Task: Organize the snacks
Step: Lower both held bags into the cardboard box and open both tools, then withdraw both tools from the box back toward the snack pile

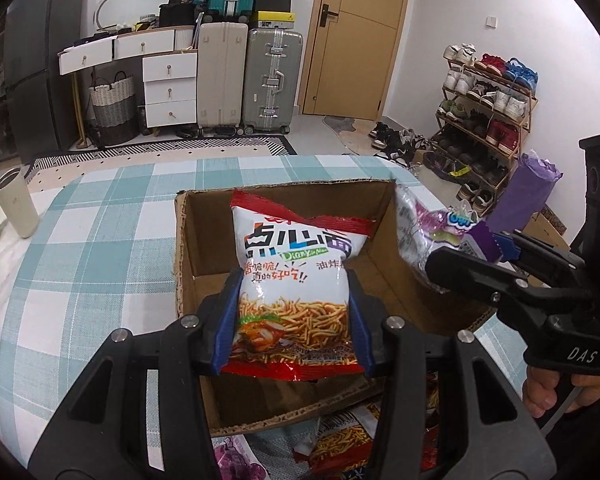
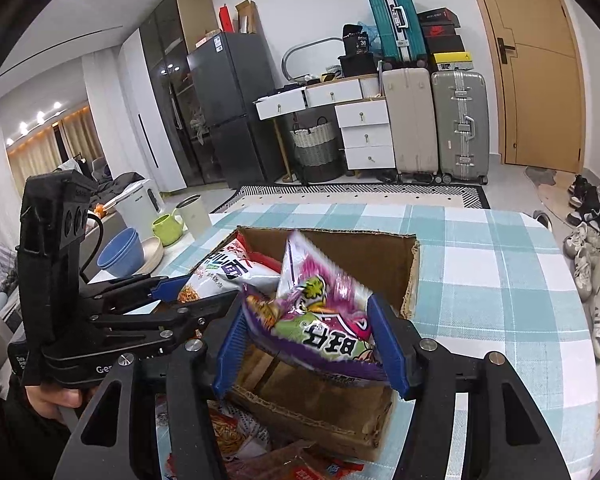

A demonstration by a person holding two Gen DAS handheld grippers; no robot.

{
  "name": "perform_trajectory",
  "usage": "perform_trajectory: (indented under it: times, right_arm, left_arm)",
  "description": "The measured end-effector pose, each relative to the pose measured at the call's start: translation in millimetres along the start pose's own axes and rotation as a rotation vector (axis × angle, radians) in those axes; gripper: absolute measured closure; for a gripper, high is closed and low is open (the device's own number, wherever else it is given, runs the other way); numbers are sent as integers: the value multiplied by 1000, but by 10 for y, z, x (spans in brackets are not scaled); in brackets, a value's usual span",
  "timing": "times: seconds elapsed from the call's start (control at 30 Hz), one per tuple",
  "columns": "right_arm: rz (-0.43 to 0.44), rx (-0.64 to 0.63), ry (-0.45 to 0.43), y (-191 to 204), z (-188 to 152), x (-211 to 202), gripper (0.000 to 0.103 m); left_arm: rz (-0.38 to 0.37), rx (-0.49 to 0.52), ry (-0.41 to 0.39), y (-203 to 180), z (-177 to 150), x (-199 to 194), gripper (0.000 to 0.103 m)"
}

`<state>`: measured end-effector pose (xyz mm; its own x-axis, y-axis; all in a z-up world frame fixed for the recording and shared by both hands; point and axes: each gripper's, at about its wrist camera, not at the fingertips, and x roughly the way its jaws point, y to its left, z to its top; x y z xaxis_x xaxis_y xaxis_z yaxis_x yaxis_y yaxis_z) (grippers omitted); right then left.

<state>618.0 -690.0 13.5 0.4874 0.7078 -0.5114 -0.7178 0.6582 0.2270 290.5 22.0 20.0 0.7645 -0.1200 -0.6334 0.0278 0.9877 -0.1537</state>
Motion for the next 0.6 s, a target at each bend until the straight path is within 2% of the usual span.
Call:
perform_trajectory:
  times: [0.1, 0.13, 0.27, 0.3, 0.33, 0.37, 0.47, 0.53, 0.6]
  right_arm:
    - [-9, -8, -38, 47, 3, -112, 21]
    - [-7, -10, -47, 57, -1, -158, 18]
    - [-37, -7, -56, 73, -39, -341, 5]
    - [-48, -1, -58, 67, -62, -406, 2]
    - [-51, 6, -55, 62, -83, -452, 2]
    - [-56, 14, -47, 56, -108, -497, 1]
    - [-83, 36, -28, 23, -198, -644, 1]
    - [-95, 50, -26, 3, -280, -737, 1]
    - [-104, 67, -26, -14, -380, -821, 1]
  left_arm:
    - [3, -6, -3, 9, 6, -29, 58]
    - [-3, -7, -5, 15, 13, -48, 57]
    - [-13, -24, -6, 41, 37, -171, 43]
    - [-12, -24, -12, 40, 37, -225, 37]
    - [-8, -23, -19, 43, 32, -287, 32]
    - [0, -23, -30, 40, 25, -355, 21]
    - [20, -27, -56, 35, -24, -580, 14]
    - [25, -25, -58, 27, -81, -725, 0]
    - [38, -24, -77, 34, -167, -878, 1]
